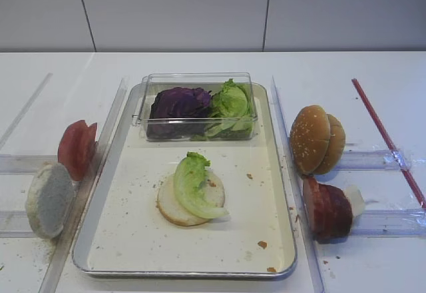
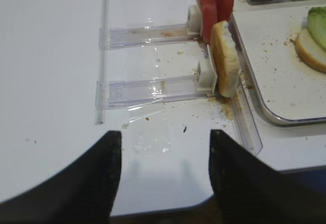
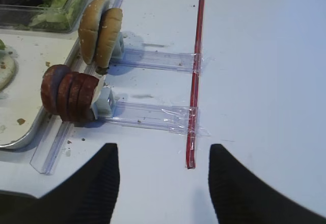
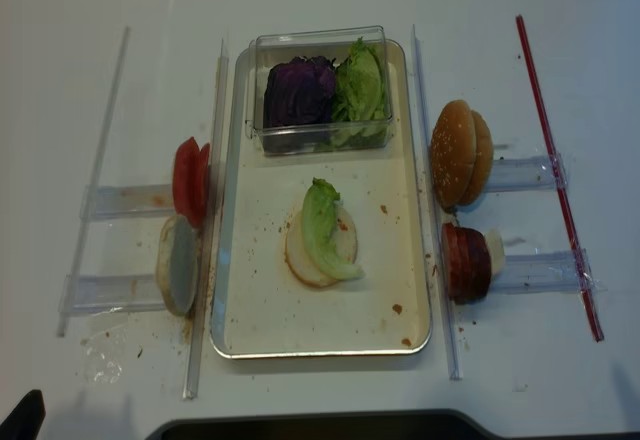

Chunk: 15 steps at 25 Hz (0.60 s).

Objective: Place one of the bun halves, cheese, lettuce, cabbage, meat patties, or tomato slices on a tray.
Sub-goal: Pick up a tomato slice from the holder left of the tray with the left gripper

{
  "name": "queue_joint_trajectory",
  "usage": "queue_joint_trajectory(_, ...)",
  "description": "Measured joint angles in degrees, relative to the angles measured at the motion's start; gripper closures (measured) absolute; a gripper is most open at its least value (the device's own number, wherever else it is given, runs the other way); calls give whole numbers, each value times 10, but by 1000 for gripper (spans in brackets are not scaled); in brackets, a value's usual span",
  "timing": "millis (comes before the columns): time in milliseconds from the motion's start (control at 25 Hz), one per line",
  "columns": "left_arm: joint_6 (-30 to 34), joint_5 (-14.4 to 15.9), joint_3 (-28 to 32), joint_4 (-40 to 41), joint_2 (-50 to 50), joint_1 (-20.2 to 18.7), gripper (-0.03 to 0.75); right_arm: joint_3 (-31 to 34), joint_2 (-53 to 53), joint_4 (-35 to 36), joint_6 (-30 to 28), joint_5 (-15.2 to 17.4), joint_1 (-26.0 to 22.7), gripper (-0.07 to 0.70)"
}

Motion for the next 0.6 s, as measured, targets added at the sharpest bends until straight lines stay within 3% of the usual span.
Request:
queue_joint_trajectory(280,13,32,-29,-1,32,0,361,0,0,-1,0,0,0,230)
queue_joint_trajectory(600,13,50,-100,-1,194,0,361,0,0,-1,0,0,0,231)
